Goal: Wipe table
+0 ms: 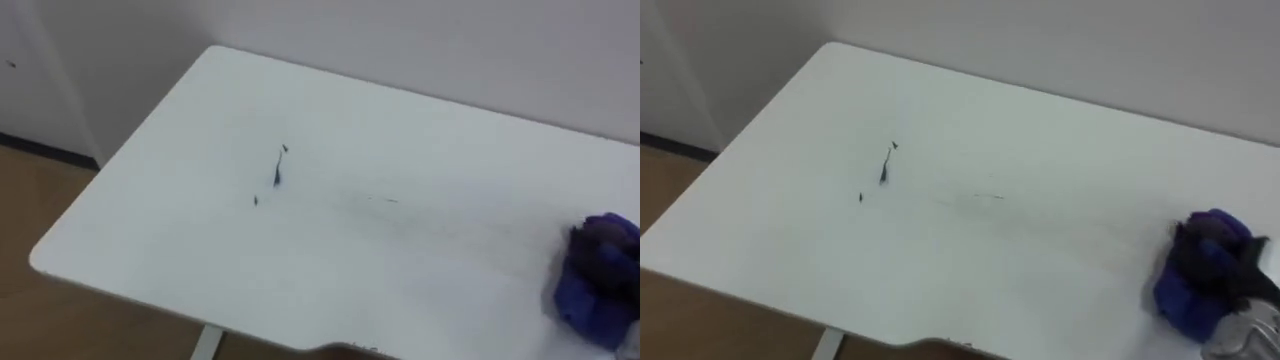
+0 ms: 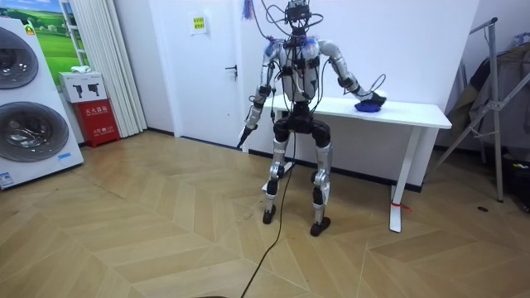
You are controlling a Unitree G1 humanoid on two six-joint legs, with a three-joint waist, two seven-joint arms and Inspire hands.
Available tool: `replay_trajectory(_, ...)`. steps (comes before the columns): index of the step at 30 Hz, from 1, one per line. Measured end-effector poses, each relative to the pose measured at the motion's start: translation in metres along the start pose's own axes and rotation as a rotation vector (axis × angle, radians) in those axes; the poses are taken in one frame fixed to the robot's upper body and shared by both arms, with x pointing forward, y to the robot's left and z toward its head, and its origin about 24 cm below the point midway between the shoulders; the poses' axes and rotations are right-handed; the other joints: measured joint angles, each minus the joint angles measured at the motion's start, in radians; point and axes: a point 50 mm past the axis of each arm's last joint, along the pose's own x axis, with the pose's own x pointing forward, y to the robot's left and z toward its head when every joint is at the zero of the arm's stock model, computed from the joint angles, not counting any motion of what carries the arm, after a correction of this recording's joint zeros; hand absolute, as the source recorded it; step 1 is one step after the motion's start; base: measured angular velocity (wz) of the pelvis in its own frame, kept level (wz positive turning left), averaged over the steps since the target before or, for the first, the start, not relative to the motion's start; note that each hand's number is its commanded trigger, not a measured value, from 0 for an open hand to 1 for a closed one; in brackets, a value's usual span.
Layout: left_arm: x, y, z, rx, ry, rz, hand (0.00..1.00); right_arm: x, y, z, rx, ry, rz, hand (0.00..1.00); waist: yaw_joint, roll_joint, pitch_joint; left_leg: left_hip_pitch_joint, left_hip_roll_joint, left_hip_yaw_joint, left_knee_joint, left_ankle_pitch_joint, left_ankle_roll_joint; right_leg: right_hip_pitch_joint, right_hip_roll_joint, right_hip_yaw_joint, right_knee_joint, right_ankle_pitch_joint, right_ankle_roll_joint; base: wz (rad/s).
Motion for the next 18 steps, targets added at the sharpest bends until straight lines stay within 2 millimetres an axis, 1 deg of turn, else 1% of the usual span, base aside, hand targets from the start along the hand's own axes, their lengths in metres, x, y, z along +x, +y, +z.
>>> replay_trajectory(1,0.000,-0.002,0.003,0.005,-0.010,-0.007,0.00,0.004,0.000,0.021,-0.011,-0.069,0.000,1.00,0.011,0.004,0.0045,-0.002,0.000,-0.003,-0.001,0.000,0.000,-0.007,0.001,0.004,0.003,0.003,-0.001,-0.23)
replay_trajectory(2,0.001,-0.005,0.010,0.015,-0.029,-0.017,0.00,0.005,0.000,0.062,-0.016,-0.207,0.009,1.00,0.030,0.009,0.0078,-0.012,-0.002,-0.011,-0.001,0.002,0.004,-0.018,0.002,0.007,0.006,0.006,-0.002,0.00)
replay_trajectory(3,0.002,-0.007,0.015,0.022,-0.040,-0.023,0.00,0.001,-0.001,0.098,-0.008,-0.325,0.005,1.00,0.063,0.007,0.0138,-0.016,-0.002,-0.016,-0.002,0.004,0.004,-0.020,0.002,0.006,0.005,0.007,-0.002,0.05)
replay_trajectory(4,0.002,-0.008,0.016,0.026,-0.039,-0.028,0.00,-0.001,-0.001,0.113,-0.010,-0.377,0.004,1.00,0.074,0.006,0.0144,-0.016,-0.002,-0.016,-0.003,0.004,0.004,-0.020,0.003,0.006,0.004,0.007,-0.003,0.13)
replay_trajectory(5,0.002,-0.009,0.015,0.028,-0.028,-0.033,0.00,-0.004,-0.002,0.137,-0.022,-0.464,0.006,1.00,0.103,0.003,0.0151,-0.017,-0.003,-0.027,-0.004,0.004,0.004,-0.018,0.003,0.002,-0.002,0.006,-0.002,0.25)
replay_trajectory(6,0.002,-0.008,0.013,0.030,-0.016,-0.033,0.00,-0.005,-0.004,0.152,-0.009,-0.514,0.011,1.00,0.131,-0.005,0.0118,-0.018,-0.005,-0.042,-0.005,0.004,0.004,-0.012,0.005,-0.002,-0.014,0.007,0.000,0.34)
replay_trajectory(7,0.001,-0.008,0.011,0.032,-0.006,-0.034,0.00,-0.005,-0.005,0.158,0.000,-0.528,0.011,1.00,0.140,-0.008,0.0133,-0.021,-0.006,-0.051,-0.005,0.004,0.004,-0.006,0.005,-0.006,-0.018,0.007,0.001,0.48)
replay_trajectory(8,0.000,-0.008,0.003,0.040,0.026,-0.035,0.00,-0.005,-0.006,0.161,0.005,-0.537,0.011,1.00,0.148,-0.013,0.0133,-0.023,-0.010,-0.073,-0.004,0.004,0.005,0.011,0.005,-0.024,-0.032,0.010,0.005,0.48)
replay_trajectory(9,-0.003,-0.008,-0.008,0.050,0.062,-0.035,0.00,-0.005,-0.005,0.160,-0.001,-0.539,0.014,1.00,0.148,-0.013,0.0130,-0.022,-0.010,-0.086,-0.004,0.004,0.006,0.022,0.003,-0.045,-0.033,0.011,0.006,0.43)
replay_trajectory(10,-0.004,-0.007,-0.014,0.054,0.079,-0.034,0.00,-0.006,-0.004,0.158,-0.007,-0.534,0.016,1.00,0.146,-0.013,0.0129,-0.022,-0.010,-0.090,-0.004,0.004,0.006,0.026,0.002,-0.064,-0.034,0.011,0.006,0.35)
replay_trajectory(11,-0.006,-0.006,-0.022,0.059,0.108,-0.031,0.00,-0.006,0.001,0.149,-0.009,-0.507,0.028,1.00,0.129,-0.012,0.0137,-0.022,-0.012,-0.107,-0.003,0.005,0.006,0.044,0.002,-0.092,-0.046,0.011,0.006,0.40)
replay_trajectory(12,-0.008,-0.005,-0.027,0.063,0.114,-0.028,0.00,-0.008,0.011,0.131,-0.024,-0.462,0.057,1.00,0.110,-0.009,0.0143,-0.015,-0.012,-0.118,-0.003,0.005,0.006,0.066,0.002,-0.105,-0.054,0.011,0.006,0.42)
replay_trajectory(13,-0.009,-0.004,-0.028,0.063,0.113,-0.025,0.00,-0.010,0.018,0.119,-0.037,-0.432,0.078,1.00,0.103,-0.008,0.0135,-0.012,-0.013,-0.118,-0.001,0.005,0.006,0.076,0.002,-0.107,-0.059,0.011,0.006,0.43)
replay_trajectory(14,-0.009,-0.002,-0.029,0.051,0.108,-0.017,0.00,-0.017,0.032,0.091,-0.049,-0.361,0.127,1.00,0.081,-0.007,0.0127,-0.006,-0.015,-0.119,-0.001,0.005,0.006,0.094,0.002,-0.111,-0.070,0.011,0.007,0.22)
replay_trajectory(15,-0.009,0.000,-0.030,0.040,0.110,-0.010,0.00,-0.026,0.040,0.062,-0.008,-0.292,0.142,1.00,0.066,-0.004,0.0111,-0.003,-0.015,-0.119,-0.003,0.005,0.006,0.098,0.002,-0.110,-0.073,0.010,0.008,0.11)
replay_trajectory(16,-0.009,0.000,-0.033,0.035,0.117,-0.009,0.00,-0.029,0.039,0.053,0.020,-0.282,0.122,1.00,0.052,0.001,0.0095,0.000,-0.016,-0.118,-0.004,0.005,0.006,0.100,0.002,-0.110,-0.078,0.010,0.008,-0.14)
replay_trajectory(18,-0.011,0.004,-0.041,0.027,0.133,0.004,0.00,-0.040,0.042,0.016,0.052,-0.189,0.091,1.00,-0.018,0.016,-0.0035,0.019,-0.017,-0.110,-0.009,0.005,0.006,0.113,0.002,-0.108,-0.084,0.010,0.008,-0.13)
